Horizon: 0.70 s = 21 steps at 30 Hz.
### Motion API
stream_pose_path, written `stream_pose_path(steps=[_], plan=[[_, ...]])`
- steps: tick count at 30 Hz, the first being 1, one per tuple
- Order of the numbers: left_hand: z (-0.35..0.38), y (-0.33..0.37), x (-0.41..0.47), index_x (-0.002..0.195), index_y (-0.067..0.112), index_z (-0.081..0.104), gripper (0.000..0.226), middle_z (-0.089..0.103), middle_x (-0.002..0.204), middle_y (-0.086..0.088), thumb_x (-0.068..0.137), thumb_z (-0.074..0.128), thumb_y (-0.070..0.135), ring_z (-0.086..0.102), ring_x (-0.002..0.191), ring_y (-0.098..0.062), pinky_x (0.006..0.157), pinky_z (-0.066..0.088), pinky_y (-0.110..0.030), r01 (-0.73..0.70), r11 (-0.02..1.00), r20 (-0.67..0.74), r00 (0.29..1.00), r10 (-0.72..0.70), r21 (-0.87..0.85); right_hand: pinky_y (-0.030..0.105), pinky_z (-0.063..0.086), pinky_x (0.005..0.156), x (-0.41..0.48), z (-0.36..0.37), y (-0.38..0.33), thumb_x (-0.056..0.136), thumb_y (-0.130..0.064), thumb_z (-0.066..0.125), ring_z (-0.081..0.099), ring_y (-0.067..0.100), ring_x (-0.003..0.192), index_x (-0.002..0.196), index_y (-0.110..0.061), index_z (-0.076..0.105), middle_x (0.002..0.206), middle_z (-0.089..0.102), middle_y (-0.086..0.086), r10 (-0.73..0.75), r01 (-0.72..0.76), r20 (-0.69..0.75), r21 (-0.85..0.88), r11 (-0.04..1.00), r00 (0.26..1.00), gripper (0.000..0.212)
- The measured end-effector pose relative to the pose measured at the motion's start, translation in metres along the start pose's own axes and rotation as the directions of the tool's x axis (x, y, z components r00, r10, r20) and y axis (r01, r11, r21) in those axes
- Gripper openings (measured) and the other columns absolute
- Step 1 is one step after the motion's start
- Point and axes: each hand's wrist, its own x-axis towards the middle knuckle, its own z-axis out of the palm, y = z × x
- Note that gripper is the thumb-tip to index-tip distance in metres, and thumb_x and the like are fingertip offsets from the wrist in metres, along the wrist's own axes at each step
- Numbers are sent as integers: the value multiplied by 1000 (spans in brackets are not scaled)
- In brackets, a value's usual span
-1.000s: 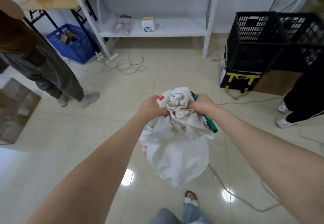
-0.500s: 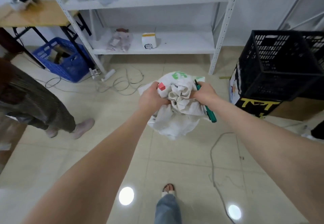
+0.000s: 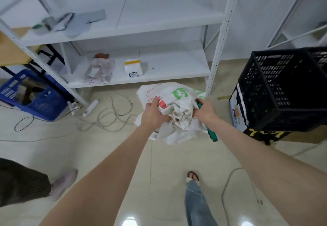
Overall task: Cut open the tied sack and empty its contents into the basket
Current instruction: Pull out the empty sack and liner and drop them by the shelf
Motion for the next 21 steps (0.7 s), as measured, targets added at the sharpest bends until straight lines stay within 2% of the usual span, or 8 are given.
stream_pose_path(steps=[3,5,6,9,12,16,18,21], plan=[[6,9,76,142,23,28,91,44,129,-10,68,82,26,51,114,-29,93,41,-35,38,997,92,995,-31,-74,28,44,80,77,-7,-10,81,-9,65,59,29,103,124,-17,58,115,65,8,14,-15,-17,-27,1000,1000,44],[10,12,124,144,26,23,101,48,128,-1,64,84,24,49,117,-23,99,41,-38,94,985,198,978,-65,-143,27,42,75,119,-12,-19,81,-7,65,58,26,97,119,-16,61,110,65,8,23,-24,-22,-43,999,999,39],[9,15,145,144,26,26,99,51,127,2,63,83,24,50,116,-21,99,42,-38,117,983,230,970,-83,-139,26,40,75,139,-14,-24,80,-7,67,57,24,96,119,-15,61,110,65,7,29,-30,-6,-49,998,1000,40],[7,23,207,119,17,53,55,65,109,-6,68,74,17,61,104,-27,85,47,-35,134,987,179,977,-116,-93,24,38,80,194,-17,-41,77,-12,72,55,20,104,124,-16,57,109,61,-1,64,-62,68,-33,998,996,49],[9,32,259,104,15,59,33,68,96,-9,72,66,12,62,92,-29,76,48,-34,145,973,119,985,-125,-177,29,45,83,246,-16,-51,75,-22,75,57,22,108,127,-24,52,115,62,-1,68,-60,98,-84,995,993,57],[29,31,331,101,13,59,30,68,93,-10,72,66,11,63,88,-28,73,49,-35,180,959,172,974,-144,-218,29,42,87,317,-10,-53,73,-33,77,54,24,117,138,-24,42,131,56,-1,207,-180,193,-152,972,959,74],[41,24,368,102,16,60,32,68,90,-6,71,67,11,63,86,-25,72,50,-32,203,953,237,960,-149,-226,29,42,86,351,-3,-46,72,-37,79,55,23,115,136,-21,47,129,58,0,266,-233,212,-165,958,941,74],[62,14,421,110,17,59,40,63,82,2,72,68,7,60,78,-19,61,46,-24,244,935,302,939,-162,-257,33,47,88,399,9,-32,68,-34,82,59,22,106,127,-19,56,119,63,1,288,-278,171,-79,957,942,66]])
